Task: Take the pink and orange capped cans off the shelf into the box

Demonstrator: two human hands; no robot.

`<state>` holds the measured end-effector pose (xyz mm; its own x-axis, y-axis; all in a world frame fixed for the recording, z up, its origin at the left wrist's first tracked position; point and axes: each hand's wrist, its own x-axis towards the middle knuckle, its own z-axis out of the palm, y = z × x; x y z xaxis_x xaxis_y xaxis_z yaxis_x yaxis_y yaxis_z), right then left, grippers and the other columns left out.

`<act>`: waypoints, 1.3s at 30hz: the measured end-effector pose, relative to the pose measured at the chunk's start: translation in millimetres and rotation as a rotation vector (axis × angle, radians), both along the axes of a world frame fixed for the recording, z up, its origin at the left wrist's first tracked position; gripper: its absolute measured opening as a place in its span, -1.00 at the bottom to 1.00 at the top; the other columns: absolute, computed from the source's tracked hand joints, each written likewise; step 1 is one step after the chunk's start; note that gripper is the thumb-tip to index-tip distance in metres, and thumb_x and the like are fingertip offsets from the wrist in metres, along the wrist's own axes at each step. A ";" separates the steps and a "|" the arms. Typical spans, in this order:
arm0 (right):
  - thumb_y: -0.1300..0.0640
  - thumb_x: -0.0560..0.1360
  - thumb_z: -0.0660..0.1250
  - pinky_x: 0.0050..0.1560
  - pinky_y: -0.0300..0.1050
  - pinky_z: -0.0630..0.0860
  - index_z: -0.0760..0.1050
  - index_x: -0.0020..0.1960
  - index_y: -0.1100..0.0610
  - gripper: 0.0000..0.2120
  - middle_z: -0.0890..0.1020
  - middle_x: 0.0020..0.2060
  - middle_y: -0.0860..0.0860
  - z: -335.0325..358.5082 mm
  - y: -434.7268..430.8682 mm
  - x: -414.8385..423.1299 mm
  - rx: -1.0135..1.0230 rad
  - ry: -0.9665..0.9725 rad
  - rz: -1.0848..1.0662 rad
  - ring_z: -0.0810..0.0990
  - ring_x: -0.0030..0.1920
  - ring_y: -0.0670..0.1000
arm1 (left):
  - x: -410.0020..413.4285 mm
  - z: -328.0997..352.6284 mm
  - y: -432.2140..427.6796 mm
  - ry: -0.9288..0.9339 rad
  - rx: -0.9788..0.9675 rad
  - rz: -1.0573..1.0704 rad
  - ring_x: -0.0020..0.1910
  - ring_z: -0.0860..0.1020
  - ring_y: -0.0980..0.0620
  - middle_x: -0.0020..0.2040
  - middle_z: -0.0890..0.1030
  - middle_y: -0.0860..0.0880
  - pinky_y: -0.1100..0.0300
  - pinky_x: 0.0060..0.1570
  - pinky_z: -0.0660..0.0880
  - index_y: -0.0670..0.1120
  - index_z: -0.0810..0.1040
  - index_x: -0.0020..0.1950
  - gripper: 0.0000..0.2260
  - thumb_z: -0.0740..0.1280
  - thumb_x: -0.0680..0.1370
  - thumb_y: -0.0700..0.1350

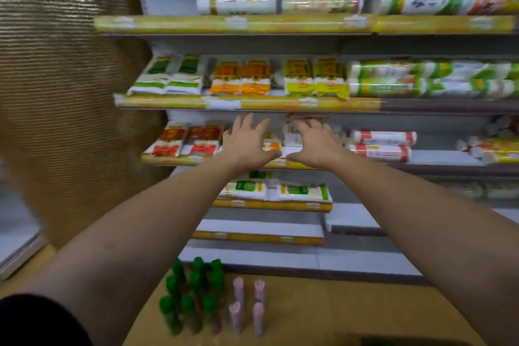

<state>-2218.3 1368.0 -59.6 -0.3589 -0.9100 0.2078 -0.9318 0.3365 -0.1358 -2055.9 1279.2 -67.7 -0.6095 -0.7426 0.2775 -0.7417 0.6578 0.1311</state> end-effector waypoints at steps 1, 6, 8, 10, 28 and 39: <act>-0.28 0.41 0.47 0.39 0.20 0.36 0.12 0.60 -0.02 -0.09 0.25 0.53 0.15 -4.2 -10.0 9.5 0.016 -0.002 0.008 0.26 0.47 0.29 | 10.6 -4.4 -8.2 0.010 0.007 0.018 0.62 -0.06 -0.20 0.66 -0.02 -0.10 -0.30 0.50 0.12 0.12 0.03 0.65 -0.17 0.29 0.50 0.40; -0.28 0.38 0.47 0.35 0.22 0.40 0.20 0.54 -0.04 -0.14 0.31 0.47 0.17 -32.4 -69.3 56.2 0.065 -0.039 0.062 0.32 0.43 0.28 | 53.2 -37.1 -50.3 0.046 0.094 0.059 0.61 -0.02 -0.23 0.65 0.02 -0.12 -0.25 0.51 0.14 0.11 0.09 0.63 -0.20 0.33 0.51 0.34; -0.28 0.39 0.46 0.32 0.22 0.41 0.22 0.52 -0.06 -0.18 0.32 0.45 0.15 -50.3 -92.0 73.5 0.097 -0.058 0.067 0.33 0.42 0.27 | 67.3 -54.9 -69.9 0.019 0.121 0.069 0.61 -0.02 -0.23 0.65 0.02 -0.13 -0.26 0.50 0.16 0.10 0.07 0.64 -0.20 0.32 0.51 0.33; -0.26 0.42 0.46 0.33 0.21 0.41 0.17 0.56 -0.07 -0.17 0.31 0.48 0.14 -71.4 -112.1 88.1 0.141 -0.045 0.064 0.32 0.44 0.27 | 80.2 -73.7 -92.2 -0.004 0.160 0.067 0.61 -0.04 -0.25 0.65 0.00 -0.14 -0.28 0.49 0.16 0.09 0.06 0.64 -0.21 0.31 0.53 0.32; -0.14 0.46 0.42 0.32 0.15 0.40 0.18 0.55 -0.04 -0.25 0.29 0.49 0.13 -361.4 -178.6 93.2 0.670 -0.378 -0.064 0.32 0.43 0.25 | 75.8 -365.8 -178.4 -0.318 0.695 -0.007 0.57 0.08 -0.25 0.60 0.10 -0.17 -0.25 0.44 0.27 0.03 0.12 0.62 -0.25 0.34 0.51 0.19; -0.15 0.49 0.42 0.20 0.08 0.45 0.20 0.51 0.04 -0.29 0.38 0.37 0.12 -632.3 -188.0 37.5 0.838 -0.447 -0.011 0.41 0.32 0.20 | 21.5 -633.1 -174.5 -0.380 0.868 0.049 0.51 0.20 -0.25 0.56 0.18 -0.15 -0.17 0.36 0.39 0.02 0.24 0.55 -0.26 0.48 0.47 0.15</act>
